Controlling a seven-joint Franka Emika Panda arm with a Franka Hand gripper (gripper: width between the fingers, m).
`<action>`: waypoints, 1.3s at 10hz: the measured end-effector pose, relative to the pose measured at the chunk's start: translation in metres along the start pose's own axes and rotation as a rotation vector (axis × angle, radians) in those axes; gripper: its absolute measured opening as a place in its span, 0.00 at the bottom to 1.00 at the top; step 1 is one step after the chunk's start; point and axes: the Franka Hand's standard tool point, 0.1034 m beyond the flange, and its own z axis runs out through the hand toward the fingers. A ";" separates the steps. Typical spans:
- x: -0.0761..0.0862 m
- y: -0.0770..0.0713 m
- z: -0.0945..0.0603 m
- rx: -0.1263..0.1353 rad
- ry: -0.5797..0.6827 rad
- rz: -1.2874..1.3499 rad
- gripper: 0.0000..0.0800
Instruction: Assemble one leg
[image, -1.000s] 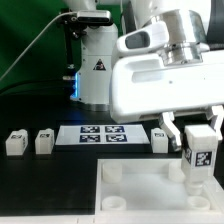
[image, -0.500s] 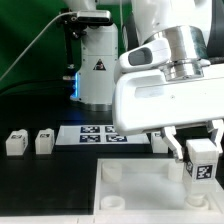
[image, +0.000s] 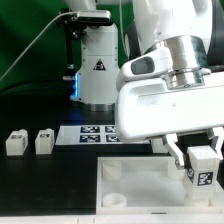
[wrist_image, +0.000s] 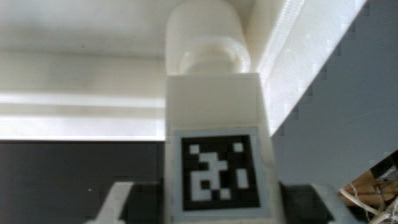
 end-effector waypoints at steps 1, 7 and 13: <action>0.000 0.000 0.000 -0.001 0.005 -0.001 0.37; -0.005 0.000 0.003 0.009 -0.055 0.003 0.79; -0.006 0.000 0.004 0.009 -0.057 0.003 0.81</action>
Offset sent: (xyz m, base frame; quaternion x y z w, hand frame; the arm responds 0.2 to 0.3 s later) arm 0.0000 0.0000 0.0000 0.0000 0.0000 0.0000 1.0000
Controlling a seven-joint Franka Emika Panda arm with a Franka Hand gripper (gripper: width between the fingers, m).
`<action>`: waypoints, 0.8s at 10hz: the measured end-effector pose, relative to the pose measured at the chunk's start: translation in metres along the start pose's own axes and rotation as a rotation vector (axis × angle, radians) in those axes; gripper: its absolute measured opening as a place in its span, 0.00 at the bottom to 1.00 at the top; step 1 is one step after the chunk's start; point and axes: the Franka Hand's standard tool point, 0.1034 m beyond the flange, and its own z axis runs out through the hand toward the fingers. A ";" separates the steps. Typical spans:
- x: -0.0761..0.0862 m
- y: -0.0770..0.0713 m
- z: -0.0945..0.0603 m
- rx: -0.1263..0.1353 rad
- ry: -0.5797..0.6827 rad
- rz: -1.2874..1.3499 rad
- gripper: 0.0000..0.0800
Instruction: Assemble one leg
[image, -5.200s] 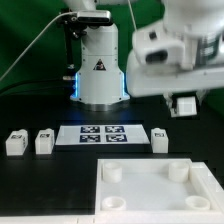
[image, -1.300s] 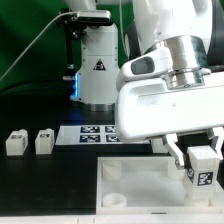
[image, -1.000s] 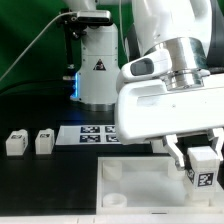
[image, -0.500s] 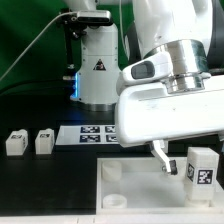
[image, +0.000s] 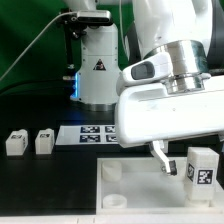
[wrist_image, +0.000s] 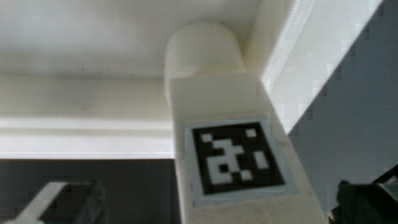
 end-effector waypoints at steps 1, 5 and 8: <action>0.000 0.000 0.000 0.000 0.000 0.000 0.81; 0.016 -0.003 -0.007 0.017 -0.102 0.025 0.81; 0.015 -0.006 -0.009 0.063 -0.404 0.049 0.81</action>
Offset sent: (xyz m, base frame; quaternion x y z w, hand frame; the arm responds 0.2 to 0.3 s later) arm 0.0149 -0.0141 0.0237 -0.0363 -0.1654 0.0260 0.9852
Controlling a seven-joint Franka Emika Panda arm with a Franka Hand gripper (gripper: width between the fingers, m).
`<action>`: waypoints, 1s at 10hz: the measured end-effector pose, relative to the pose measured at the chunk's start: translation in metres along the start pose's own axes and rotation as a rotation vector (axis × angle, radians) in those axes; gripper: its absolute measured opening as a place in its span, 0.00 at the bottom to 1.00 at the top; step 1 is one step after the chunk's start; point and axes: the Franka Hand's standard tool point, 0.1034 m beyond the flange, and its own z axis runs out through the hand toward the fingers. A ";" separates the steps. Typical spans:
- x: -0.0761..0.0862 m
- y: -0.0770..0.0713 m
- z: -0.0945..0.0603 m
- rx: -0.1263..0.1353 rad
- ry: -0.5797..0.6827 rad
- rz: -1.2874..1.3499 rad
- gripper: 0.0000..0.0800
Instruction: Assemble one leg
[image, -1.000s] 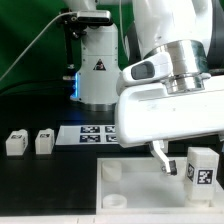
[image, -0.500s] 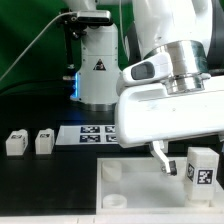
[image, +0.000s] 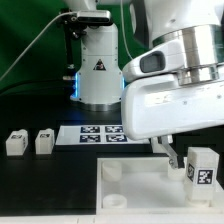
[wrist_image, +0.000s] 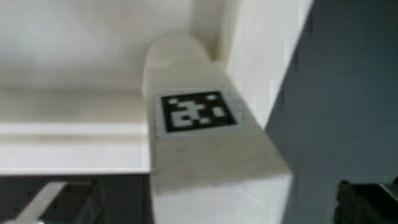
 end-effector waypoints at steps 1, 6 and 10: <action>-0.001 0.003 0.001 0.012 -0.088 0.006 0.81; -0.004 0.005 0.009 0.023 -0.153 0.014 0.78; -0.004 0.009 0.010 0.019 -0.153 0.018 0.38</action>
Offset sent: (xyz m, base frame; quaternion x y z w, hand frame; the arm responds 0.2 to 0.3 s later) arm -0.0006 -0.0064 -0.0132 0.0038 0.0096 0.0118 0.9999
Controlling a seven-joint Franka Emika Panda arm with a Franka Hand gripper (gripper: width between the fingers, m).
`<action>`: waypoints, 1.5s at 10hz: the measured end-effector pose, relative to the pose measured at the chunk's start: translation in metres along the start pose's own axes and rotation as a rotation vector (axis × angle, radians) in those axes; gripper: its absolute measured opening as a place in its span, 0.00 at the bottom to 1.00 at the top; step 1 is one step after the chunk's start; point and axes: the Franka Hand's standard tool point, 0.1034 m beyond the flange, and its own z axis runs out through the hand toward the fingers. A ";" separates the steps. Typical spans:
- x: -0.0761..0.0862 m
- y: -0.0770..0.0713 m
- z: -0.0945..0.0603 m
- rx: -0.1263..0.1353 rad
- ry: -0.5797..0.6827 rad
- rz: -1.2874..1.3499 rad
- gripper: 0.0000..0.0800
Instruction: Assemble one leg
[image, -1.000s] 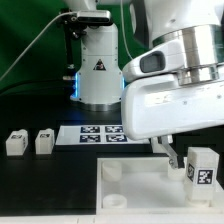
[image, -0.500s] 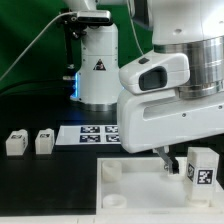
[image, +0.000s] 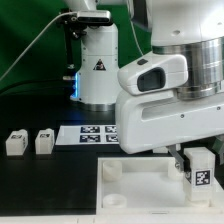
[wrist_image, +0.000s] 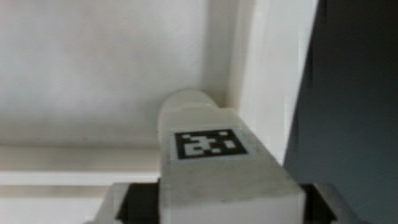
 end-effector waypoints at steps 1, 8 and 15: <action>0.000 0.000 0.000 0.000 0.000 0.006 0.38; 0.007 0.004 0.003 0.061 0.068 0.991 0.37; 0.006 0.002 0.005 0.141 0.021 1.581 0.37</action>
Offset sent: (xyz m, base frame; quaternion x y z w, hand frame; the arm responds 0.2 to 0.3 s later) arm 0.0098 -0.0102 -0.0171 -0.0129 0.0683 0.2061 0.9761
